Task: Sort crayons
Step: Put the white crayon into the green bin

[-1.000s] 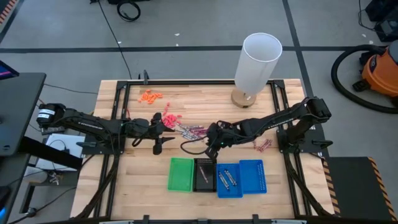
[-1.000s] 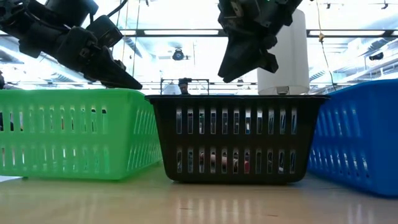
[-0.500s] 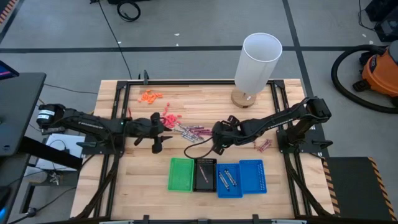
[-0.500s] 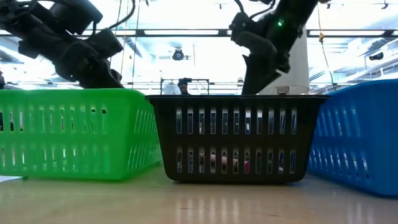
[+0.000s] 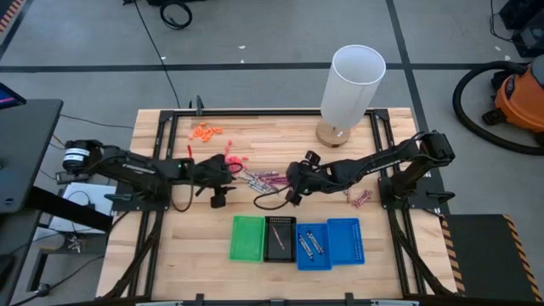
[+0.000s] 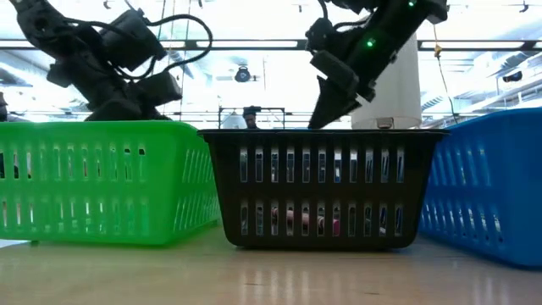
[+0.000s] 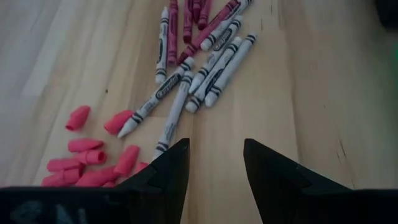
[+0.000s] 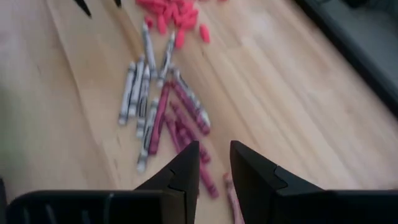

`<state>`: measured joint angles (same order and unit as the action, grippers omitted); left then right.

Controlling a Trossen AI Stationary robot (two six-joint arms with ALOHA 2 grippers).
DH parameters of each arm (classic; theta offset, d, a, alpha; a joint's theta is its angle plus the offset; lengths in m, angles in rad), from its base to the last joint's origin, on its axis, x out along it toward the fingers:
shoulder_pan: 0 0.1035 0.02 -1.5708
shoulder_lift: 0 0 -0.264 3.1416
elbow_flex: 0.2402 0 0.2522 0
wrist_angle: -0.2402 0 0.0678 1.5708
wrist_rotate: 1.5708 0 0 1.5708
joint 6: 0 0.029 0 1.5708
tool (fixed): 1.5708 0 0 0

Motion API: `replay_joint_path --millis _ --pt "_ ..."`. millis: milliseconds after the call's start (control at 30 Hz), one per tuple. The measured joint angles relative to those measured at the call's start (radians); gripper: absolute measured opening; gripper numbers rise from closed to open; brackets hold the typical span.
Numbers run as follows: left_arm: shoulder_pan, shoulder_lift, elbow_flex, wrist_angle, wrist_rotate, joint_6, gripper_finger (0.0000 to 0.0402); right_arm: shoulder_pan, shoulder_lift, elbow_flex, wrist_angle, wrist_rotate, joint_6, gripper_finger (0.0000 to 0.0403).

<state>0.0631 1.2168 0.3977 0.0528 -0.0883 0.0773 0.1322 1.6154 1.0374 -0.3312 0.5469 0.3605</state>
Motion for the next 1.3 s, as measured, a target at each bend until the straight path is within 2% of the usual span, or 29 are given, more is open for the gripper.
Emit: replay_joint_path --millis 167,333,467,633,800,933,1300 --pt "0.008 0.058 0.049 -0.001 0.002 0.018 0.0162 -0.003 0.000 -0.033 0.124 0.058 -0.081 0.0098" --pt "0.014 0.080 0.071 -0.021 0.008 0.054 0.0162 -0.022 -0.012 -0.113 0.217 0.031 -0.095 0.0098" --pt "0.052 0.080 0.075 -0.027 0.047 0.068 0.0162 -0.024 -0.015 -0.161 0.304 0.092 -0.101 0.0098" --pt "0.116 0.082 0.075 -0.019 0.127 0.071 0.0162 -0.012 -0.015 -0.170 0.363 0.097 -0.117 0.0098" --pt "0.162 0.122 0.099 -0.021 0.161 0.092 0.0162 -0.005 -0.015 -0.170 0.375 0.099 -0.134 0.0098" --pt "0.182 0.199 0.137 -0.027 0.181 0.133 0.0162 -0.005 -0.015 -0.170 0.375 0.098 -0.135 0.0098" --pt "0.183 0.346 0.184 -0.022 0.189 0.200 0.0162 -0.002 -0.015 -0.170 0.384 0.088 -0.128 0.0098"
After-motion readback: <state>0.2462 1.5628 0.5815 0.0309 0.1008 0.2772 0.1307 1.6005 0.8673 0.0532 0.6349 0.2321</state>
